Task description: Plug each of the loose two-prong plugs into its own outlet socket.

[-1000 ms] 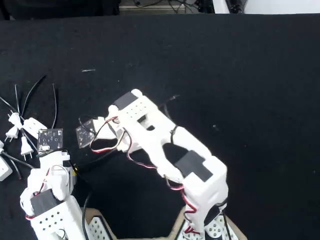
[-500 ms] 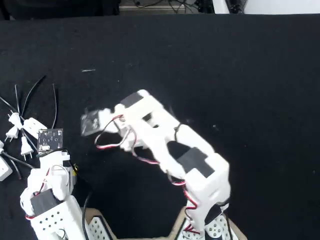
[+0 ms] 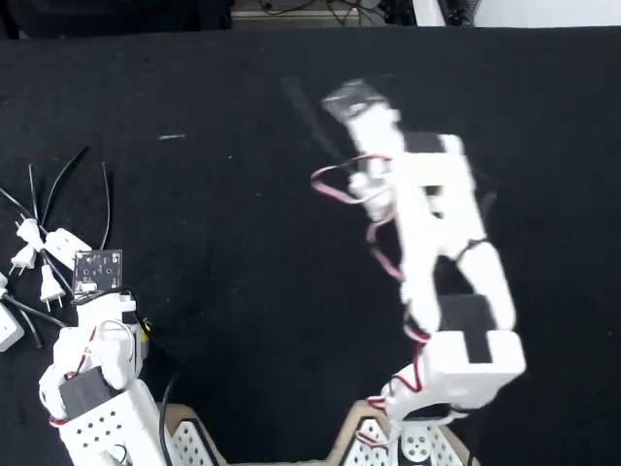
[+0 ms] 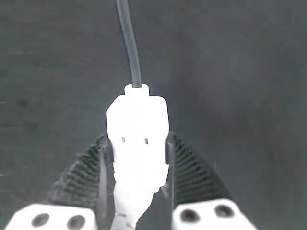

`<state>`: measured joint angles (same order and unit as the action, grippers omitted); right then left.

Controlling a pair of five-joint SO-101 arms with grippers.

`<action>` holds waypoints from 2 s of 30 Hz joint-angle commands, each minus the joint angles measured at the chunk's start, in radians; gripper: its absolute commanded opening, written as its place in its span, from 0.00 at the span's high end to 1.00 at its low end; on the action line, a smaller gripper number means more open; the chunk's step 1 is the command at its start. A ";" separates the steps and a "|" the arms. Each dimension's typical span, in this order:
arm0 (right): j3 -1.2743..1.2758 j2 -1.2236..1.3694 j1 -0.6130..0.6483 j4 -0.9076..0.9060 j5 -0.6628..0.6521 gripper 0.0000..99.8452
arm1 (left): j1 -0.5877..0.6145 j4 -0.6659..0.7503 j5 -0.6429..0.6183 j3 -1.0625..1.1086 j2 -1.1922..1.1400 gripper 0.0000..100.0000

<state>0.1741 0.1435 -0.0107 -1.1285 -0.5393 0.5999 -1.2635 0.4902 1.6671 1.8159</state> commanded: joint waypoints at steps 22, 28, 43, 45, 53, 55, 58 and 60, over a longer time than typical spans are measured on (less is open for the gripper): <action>-1.050 0.584 -0.462 -0.425 0.138 0.99 | 0.005 -0.003 0.008 -0.001 0.006 0.77; -1.495 0.852 -0.480 -0.552 0.141 0.99 | 0.004 -0.003 0.008 -0.001 0.006 0.77; -1.787 1.066 -0.588 -0.598 0.124 0.99 | 0.004 -0.003 0.008 -0.001 0.006 0.77; -1.781 1.069 -0.591 -0.620 0.072 0.99 | 0.004 -0.003 0.008 -0.001 0.006 0.77; -1.643 1.066 -0.626 -0.572 -0.041 0.99 | 0.005 -0.003 0.008 -0.001 0.006 0.77; -1.632 1.067 -0.629 -0.551 -0.058 0.99 | 0.005 -0.003 0.008 -0.001 0.006 0.77; -1.639 1.067 -0.631 -0.545 -0.077 0.93 | 0.005 -0.003 0.008 -0.001 0.006 0.77; -1.639 1.064 -0.628 -0.540 -0.077 0.88 | 0.005 -0.003 0.008 -0.001 0.006 0.77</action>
<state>-1.4492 1.2298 -0.6214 -1.6947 -0.6038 0.5999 -1.2635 0.4902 1.6671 1.8159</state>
